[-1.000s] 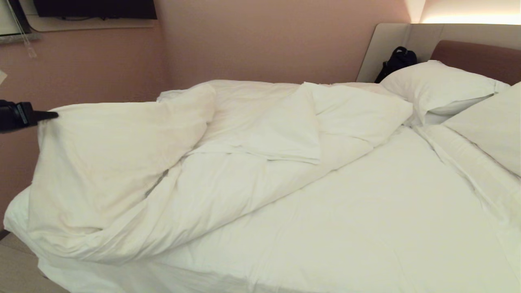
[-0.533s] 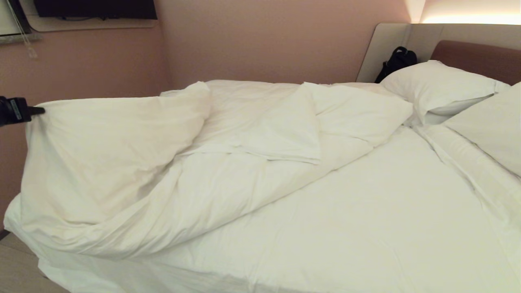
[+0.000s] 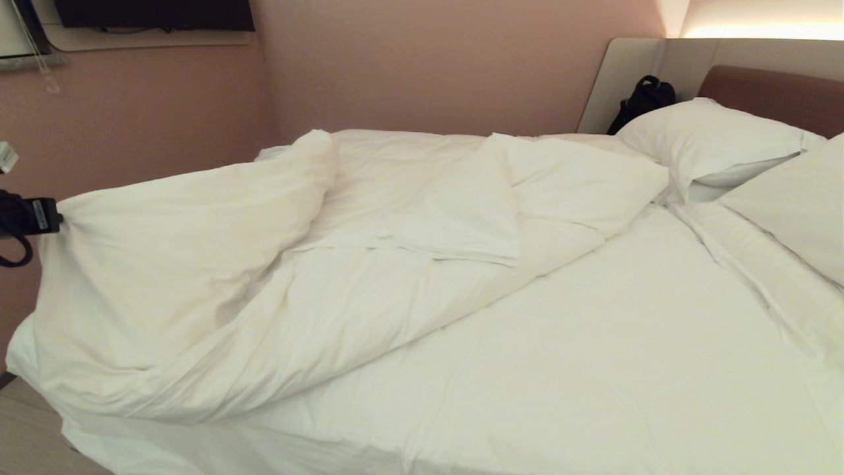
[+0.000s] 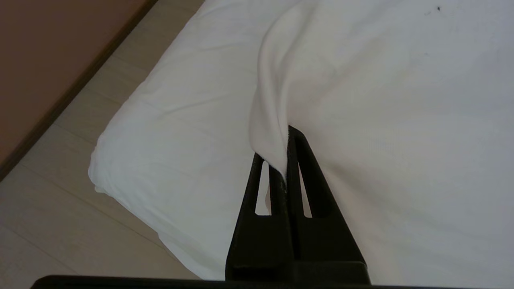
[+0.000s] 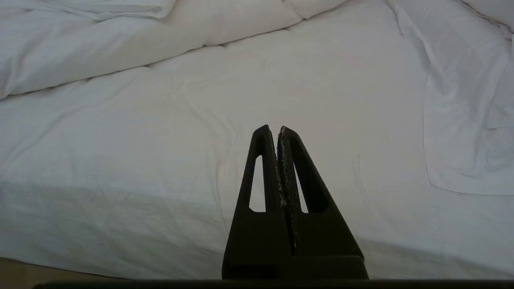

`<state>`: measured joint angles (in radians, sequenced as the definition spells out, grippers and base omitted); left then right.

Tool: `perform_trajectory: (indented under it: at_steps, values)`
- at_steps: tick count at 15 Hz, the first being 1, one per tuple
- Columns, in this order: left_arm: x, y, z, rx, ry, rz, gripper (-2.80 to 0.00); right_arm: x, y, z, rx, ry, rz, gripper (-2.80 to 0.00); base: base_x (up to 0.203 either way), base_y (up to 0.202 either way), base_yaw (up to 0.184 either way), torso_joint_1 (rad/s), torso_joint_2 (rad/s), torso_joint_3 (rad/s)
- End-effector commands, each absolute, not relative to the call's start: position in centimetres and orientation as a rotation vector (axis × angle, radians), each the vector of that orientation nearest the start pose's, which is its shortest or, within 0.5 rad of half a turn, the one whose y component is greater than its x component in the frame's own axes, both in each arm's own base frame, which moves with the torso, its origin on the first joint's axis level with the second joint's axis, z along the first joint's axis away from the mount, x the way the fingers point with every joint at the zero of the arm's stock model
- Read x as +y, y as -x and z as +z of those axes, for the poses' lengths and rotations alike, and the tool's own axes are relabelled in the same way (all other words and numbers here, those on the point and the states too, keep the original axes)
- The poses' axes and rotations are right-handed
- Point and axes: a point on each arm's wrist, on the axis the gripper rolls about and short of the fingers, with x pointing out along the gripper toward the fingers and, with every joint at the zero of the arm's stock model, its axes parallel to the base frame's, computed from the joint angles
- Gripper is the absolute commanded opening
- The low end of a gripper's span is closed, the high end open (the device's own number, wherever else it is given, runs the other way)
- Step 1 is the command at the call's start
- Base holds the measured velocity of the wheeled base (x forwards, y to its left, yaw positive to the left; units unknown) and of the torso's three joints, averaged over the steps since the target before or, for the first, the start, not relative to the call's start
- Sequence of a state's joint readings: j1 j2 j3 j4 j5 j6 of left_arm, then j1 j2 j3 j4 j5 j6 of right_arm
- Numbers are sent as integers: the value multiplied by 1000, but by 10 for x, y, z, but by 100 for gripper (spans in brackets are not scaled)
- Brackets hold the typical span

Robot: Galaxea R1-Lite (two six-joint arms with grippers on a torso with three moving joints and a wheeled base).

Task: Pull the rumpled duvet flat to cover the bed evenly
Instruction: Flatten the corners of the folded blanket

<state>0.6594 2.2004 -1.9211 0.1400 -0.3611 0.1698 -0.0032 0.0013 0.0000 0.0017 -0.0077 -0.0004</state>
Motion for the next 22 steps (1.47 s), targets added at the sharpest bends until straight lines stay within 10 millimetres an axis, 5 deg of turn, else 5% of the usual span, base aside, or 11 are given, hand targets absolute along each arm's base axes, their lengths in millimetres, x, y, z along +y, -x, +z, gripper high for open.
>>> perform_trajectory:
  at_steps: [1, 6, 7, 15, 20, 21, 22]
  values:
    - [277, -369, 214, 414, 55, 258, -280, 0, 23, 75, 3, 2, -11, -280, 0, 0, 0, 0, 0, 0]
    - [274, -367, 195, 480, 85, 250, -280, 0, 23, 75, 3, 1, -11, -280, 0, 0, 0, 0, 0, 0]
    - [273, -365, 193, 487, 90, 248, 0, 0, 23, 75, 3, 2, -11, -280, 0, 0, 0, 0, 0, 0]
    - [266, -328, 240, 280, 115, 195, 0, 0, 23, 75, 3, 2, -11, -280, 0, 0, 0, 0, 0, 0]
    - [222, -359, 237, 282, 103, 58, 0, 0, 23, 75, 3, 0, -11, -280, 0, 0, 0, 0, 0, 0]
    - [208, -367, 236, 287, 100, 21, -280, 0, 23, 75, 3, 1, -11, -280, 0, 0, 0, 0, 0, 0]
    - [194, -374, 234, 295, 95, -17, -280, 0, 23, 75, 3, 2, -11, -280, 0, 0, 0, 0, 0, 0]
